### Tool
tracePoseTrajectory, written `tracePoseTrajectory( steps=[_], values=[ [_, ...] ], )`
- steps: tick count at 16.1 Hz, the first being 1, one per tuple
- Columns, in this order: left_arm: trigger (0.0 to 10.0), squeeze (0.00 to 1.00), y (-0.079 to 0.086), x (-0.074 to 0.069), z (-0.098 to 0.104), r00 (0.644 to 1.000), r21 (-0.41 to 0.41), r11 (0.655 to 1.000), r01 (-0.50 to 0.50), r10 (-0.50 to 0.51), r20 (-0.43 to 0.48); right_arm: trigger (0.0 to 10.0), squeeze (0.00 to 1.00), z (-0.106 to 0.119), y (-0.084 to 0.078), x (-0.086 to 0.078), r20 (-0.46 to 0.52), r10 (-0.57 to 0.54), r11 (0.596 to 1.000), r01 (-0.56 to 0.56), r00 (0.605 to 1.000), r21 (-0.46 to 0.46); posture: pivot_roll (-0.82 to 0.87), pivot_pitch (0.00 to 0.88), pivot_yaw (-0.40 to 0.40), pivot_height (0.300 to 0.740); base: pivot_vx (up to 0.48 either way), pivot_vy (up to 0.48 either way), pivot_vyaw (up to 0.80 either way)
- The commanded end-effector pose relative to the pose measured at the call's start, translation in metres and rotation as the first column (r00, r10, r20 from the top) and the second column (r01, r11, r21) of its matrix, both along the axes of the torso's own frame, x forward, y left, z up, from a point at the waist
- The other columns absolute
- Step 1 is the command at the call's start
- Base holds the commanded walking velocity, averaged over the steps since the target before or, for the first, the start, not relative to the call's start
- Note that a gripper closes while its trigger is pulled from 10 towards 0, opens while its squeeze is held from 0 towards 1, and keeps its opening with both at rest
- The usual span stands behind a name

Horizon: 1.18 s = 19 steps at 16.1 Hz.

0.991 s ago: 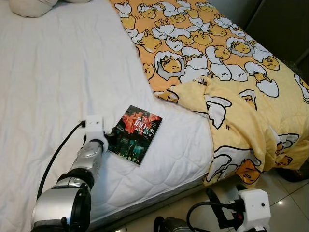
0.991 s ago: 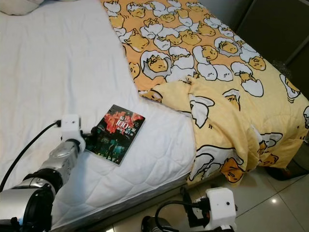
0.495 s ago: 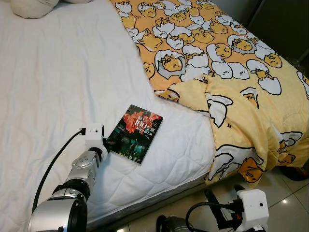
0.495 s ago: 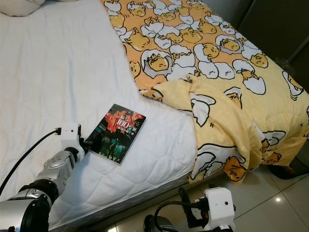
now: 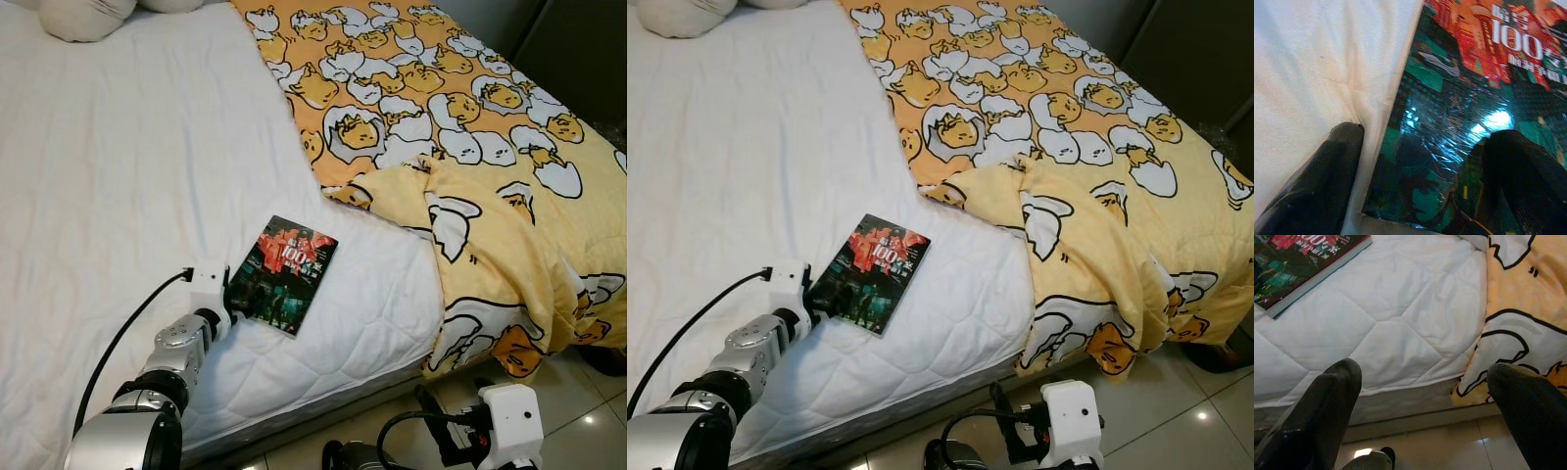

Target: Clean up the room

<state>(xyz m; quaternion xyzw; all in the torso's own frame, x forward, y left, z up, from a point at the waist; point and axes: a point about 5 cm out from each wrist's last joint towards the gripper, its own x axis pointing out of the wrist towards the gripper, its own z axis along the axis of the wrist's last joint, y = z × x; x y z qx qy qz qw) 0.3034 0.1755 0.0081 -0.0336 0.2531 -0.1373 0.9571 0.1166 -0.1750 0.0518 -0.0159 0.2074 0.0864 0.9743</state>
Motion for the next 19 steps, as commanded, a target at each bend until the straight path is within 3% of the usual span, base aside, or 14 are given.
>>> tracePoseTrajectory(
  steps=[1, 2, 3, 4, 5, 9, 11, 12, 14, 17, 19],
  values=[
    [10.0, 0.00, -0.020, -0.023, -0.025, 0.986, -0.039, 0.996, 0.084, -0.089, -0.142, 10.0, 0.00, -0.002, -0.004, -0.001, -0.020, 0.002, 1.000, -0.002, 1.000, -0.009, -0.20, 0.095, -0.094, 0.740, 0.000, 0.000, 0.00],
    [10.0, 0.00, -0.032, -0.027, -0.028, 0.972, -0.097, 0.984, 0.151, -0.166, -0.165, 10.0, 0.00, -0.003, -0.004, -0.002, -0.025, 0.007, 1.000, -0.007, 1.000, -0.011, -0.20, 0.094, -0.096, 0.740, 0.000, 0.000, 0.00],
    [8.6, 0.00, -0.035, -0.028, -0.028, 0.969, -0.101, 0.981, 0.165, -0.180, -0.167, 10.0, 0.00, -0.003, -0.004, -0.002, -0.026, 0.008, 1.000, -0.008, 1.000, -0.011, -0.20, 0.094, -0.096, 0.740, 0.000, 0.000, 0.00],
    [5.6, 0.00, -0.042, -0.028, -0.028, 0.965, -0.111, 0.976, 0.189, -0.205, -0.163, 10.0, 0.00, -0.003, -0.004, -0.001, -0.026, 0.010, 1.000, -0.010, 1.000, -0.012, -0.20, 0.093, -0.096, 0.740, 0.000, 0.000, 0.00],
    [0.0, 0.00, -0.045, -0.029, -0.028, 0.964, -0.111, 0.975, 0.194, -0.210, -0.162, 10.0, 0.00, -0.003, -0.005, -0.001, -0.025, 0.009, 1.000, -0.010, 1.000, -0.013, -0.20, 0.093, -0.096, 0.740, 0.000, 0.000, 0.00],
    [0.0, 0.00, -0.051, -0.034, -0.034, 0.953, -0.134, 0.972, 0.193, -0.218, -0.211, 10.0, 0.00, -0.004, -0.005, 0.003, -0.022, 0.013, 1.000, -0.014, 1.000, -0.015, -0.20, 0.091, -0.097, 0.740, 0.000, 0.000, 0.00],
    [0.0, 0.00, -0.064, -0.043, -0.038, 0.910, -0.181, 0.938, 0.296, -0.334, -0.247, 10.0, 0.00, -0.004, -0.005, 0.005, -0.017, 0.012, 1.000, -0.013, 1.000, -0.014, -0.20, 0.091, -0.098, 0.740, 0.000, 0.000, 0.00],
    [0.0, 0.00, -0.066, -0.043, -0.038, 0.906, -0.167, 0.936, 0.309, -0.343, -0.249, 10.0, 0.00, -0.004, -0.005, 0.005, -0.016, 0.013, 1.000, -0.013, 1.000, -0.013, -0.19, 0.092, -0.097, 0.740, 0.000, 0.000, 0.00],
    [0.0, 0.00, -0.066, -0.041, -0.037, 0.911, -0.172, 0.939, 0.296, -0.332, -0.243, 10.0, 0.00, -0.004, -0.004, 0.007, -0.016, 0.014, 1.000, -0.014, 1.000, -0.011, -0.19, 0.090, -0.096, 0.740, 0.000, 0.000, 0.00],
    [0.0, 0.00, -0.073, -0.044, -0.036, 0.891, -0.232, 0.915, 0.330, -0.383, -0.243, 10.0, 0.00, -0.004, -0.002, 0.011, -0.006, 0.009, 1.000, -0.009, 1.000, 0.001, -0.18, 0.086, -0.088, 0.740, 0.000, 0.000, 0.00],
    [0.0, 0.00, -0.073, -0.039, -0.031, 0.912, -0.299, 0.913, 0.279, -0.350, -0.216, 10.0, 0.00, -0.006, -0.001, 0.013, -0.006, 0.012, 1.000, -0.012, 1.000, 0.007, -0.17, 0.079, -0.082, 0.740, 0.000, 0.000, 0.00]
  ],
)
